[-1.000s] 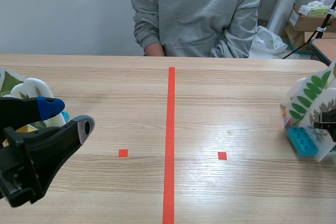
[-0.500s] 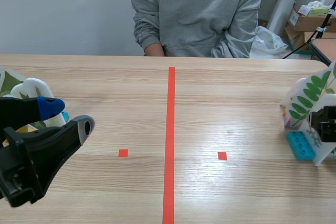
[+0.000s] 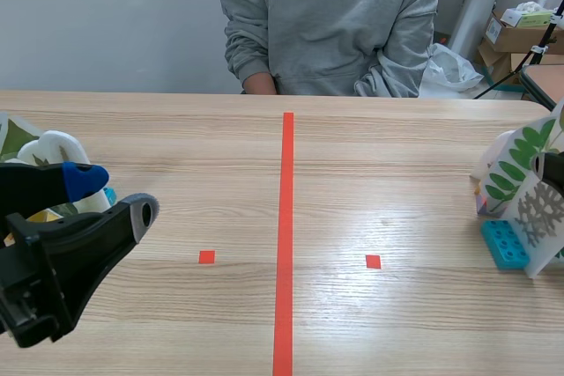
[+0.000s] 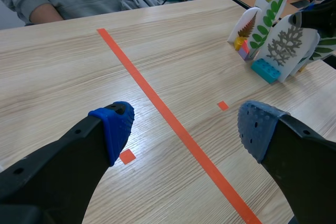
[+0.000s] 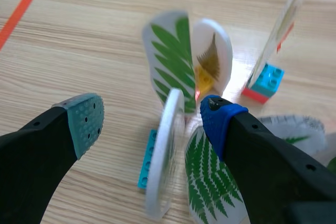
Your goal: Do the leaf sorting experiment
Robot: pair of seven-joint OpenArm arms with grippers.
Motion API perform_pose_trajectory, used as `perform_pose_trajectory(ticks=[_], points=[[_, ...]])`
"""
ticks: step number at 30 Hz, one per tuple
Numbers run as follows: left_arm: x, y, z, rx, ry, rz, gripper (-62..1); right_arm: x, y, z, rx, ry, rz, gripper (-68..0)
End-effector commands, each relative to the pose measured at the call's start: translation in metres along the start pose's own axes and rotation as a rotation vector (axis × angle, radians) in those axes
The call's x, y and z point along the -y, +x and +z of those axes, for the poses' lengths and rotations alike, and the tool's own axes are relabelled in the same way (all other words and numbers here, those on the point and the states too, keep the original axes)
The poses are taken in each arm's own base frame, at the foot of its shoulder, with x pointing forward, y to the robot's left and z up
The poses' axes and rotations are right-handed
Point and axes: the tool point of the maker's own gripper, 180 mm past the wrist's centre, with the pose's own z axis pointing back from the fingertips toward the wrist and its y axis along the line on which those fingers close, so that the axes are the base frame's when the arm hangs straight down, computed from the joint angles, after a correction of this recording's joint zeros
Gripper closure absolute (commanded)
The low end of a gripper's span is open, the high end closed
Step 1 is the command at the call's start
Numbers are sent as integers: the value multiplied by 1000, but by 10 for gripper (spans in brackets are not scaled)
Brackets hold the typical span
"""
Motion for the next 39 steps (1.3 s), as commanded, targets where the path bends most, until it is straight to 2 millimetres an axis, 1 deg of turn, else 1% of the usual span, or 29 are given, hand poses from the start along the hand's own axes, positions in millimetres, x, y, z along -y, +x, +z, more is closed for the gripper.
perform_pose_trajectory(ticks=[1, 4, 8, 10, 13, 19, 23, 30, 36, 39], points=[[3, 6, 1, 22, -6, 11, -437, 0, 20, 7, 37, 17, 58, -389], [3, 6, 1, 22, -6, 11, -437, -15, 37, 12, 71, 79, 117, -389], [3, 6, 1, 22, -6, 11, -437, -31, 56, 18, 105, 126, 148, -389], [3, 6, 1, 23, -6, 11, -437, -41, 62, 21, 106, 160, 168, -389], [3, 6, 1, 25, -6, 11, -437, -59, 64, 27, 93, 222, 190, -389], [3, 6, 1, 25, -6, 11, -437, -99, 55, 33, 53, 363, 189, -389], [3, 6, 1, 25, -6, 10, -437, -127, 45, 37, 20, 451, 177, -415], [3, 6, 1, 24, -7, 8, -437, -172, 25, 51, -51, 593, 139, -415], [3, 6, 1, 17, -14, -1, -437, -192, 20, 66, -76, 656, 135, -415], [3, 6, 1, 20, -14, 4, -437, -199, 13, 71, -96, 674, 114, -415]])
